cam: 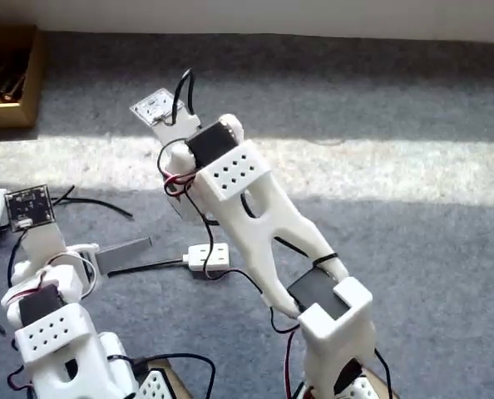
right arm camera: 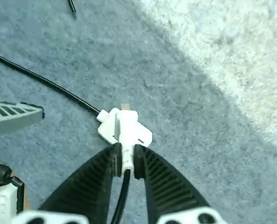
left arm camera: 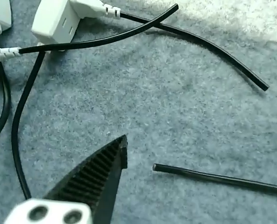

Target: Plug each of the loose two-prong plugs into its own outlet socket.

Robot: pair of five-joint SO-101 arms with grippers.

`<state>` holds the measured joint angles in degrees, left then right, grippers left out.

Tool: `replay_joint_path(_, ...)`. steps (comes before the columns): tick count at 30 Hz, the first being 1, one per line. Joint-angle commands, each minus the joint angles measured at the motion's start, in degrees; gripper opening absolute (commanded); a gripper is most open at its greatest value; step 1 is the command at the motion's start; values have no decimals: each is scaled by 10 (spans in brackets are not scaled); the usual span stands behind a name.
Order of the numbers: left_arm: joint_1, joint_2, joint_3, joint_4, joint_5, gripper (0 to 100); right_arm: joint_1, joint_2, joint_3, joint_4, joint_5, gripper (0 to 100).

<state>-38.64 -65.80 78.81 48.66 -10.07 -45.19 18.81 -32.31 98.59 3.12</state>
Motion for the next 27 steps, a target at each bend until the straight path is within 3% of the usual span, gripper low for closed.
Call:
replay_joint_path(1,-52,-7,-4,-8,4,668,0,-13,-35,18,-33,8)
replay_joint_path(5,-195,-7,-5,-8,53,667,7,-13,-29,18,-42,8)
replay_joint_path(10,-389,-6,30,-23,53,667,4,-11,-30,18,-18,8)
replay_joint_path(16,-389,-6,99,-118,55,667,14,-8,-29,17,-15,8)
replay_joint_path(21,-384,-6,53,-124,59,667,38,1,-29,15,-18,8)
replay_joint_path(27,-352,-2,-87,-125,129,667,68,75,-35,15,-13,8)
